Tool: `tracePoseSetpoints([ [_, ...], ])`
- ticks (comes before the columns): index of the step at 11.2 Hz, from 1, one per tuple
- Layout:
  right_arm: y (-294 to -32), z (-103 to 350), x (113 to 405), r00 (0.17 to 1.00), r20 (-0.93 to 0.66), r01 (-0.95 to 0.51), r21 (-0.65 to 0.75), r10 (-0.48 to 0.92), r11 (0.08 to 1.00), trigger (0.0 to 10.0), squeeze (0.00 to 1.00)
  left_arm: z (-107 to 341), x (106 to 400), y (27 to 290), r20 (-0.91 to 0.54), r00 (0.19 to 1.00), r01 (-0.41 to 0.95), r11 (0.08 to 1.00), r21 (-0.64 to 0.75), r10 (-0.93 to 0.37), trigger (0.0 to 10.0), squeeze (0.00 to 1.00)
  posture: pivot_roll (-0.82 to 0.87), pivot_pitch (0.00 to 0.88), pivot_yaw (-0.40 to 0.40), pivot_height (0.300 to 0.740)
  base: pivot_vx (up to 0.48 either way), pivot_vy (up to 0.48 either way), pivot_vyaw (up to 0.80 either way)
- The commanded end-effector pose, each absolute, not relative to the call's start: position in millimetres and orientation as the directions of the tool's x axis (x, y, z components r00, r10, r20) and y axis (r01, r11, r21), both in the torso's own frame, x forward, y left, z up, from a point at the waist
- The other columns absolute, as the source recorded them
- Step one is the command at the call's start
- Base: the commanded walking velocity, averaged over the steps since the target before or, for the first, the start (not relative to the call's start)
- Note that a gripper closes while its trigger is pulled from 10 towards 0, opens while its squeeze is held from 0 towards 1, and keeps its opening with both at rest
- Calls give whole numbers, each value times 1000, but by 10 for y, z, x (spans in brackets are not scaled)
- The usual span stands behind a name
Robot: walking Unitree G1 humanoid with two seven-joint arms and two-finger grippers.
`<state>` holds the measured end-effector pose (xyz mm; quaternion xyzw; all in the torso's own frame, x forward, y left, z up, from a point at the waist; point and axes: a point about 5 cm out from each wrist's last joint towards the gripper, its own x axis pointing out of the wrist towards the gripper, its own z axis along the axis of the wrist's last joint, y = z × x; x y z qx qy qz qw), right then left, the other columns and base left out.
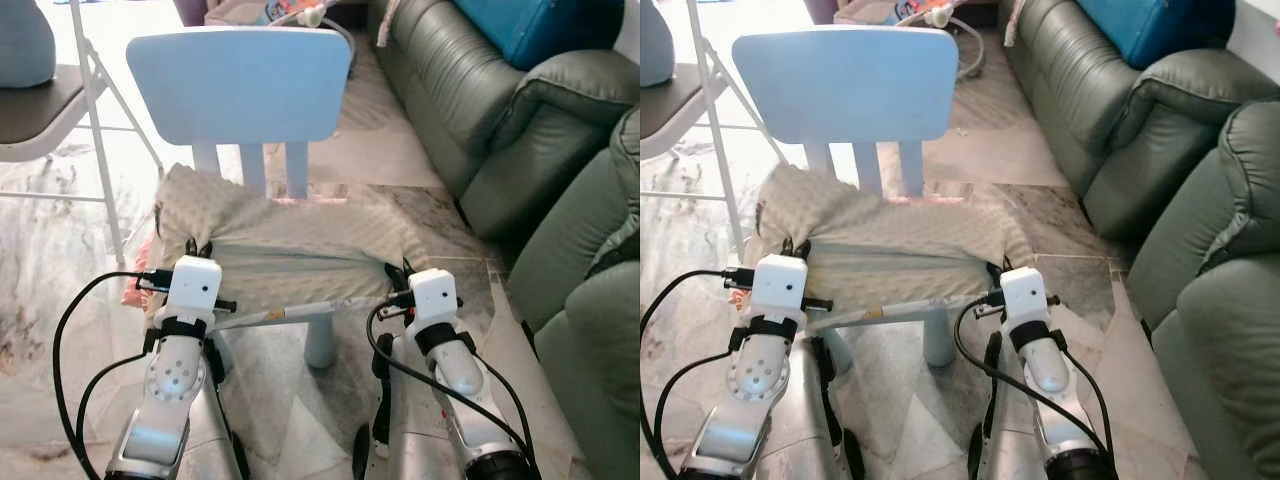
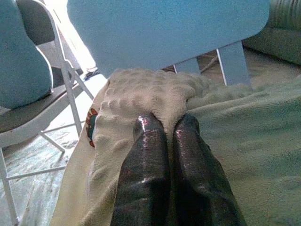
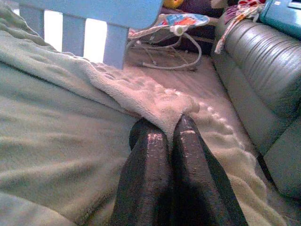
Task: Move the pillow to the sofa
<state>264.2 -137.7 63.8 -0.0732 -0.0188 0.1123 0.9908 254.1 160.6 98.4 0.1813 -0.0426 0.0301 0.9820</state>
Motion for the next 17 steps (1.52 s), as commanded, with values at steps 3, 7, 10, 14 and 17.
tracePoseSetpoints([
  [3,-1568,804,2712,987,60,-143,-110,150,984,10000,0,1050,2616,1784,111,988,-139,921,363,105,10000,0,-4,47,-43,526,0,0,0],
  [7,-1579,826,2708,988,39,-144,-89,148,986,10000,0,1005,2588,1708,95,991,-127,924,360,99,10000,0,-10,66,-45,591,0,0,0],
  [10,-1516,816,2693,985,28,-170,-94,173,981,10000,0,1002,2599,1731,94,990,-135,917,376,108,10000,0,-8,70,-41,606,0,0,0],
  [14,-1511,854,2715,983,40,-173,-70,177,982,10000,0,996,2606,1682,88,991,-122,922,368,96,10000,0,-11,71,-41,655,0,0,0],
  [17,-1522,871,2724,984,41,-171,-78,175,982,10000,0,989,2610,1668,85,992,-118,924,365,93,10000,0,-14,71,-45,695,0,0,0],
])
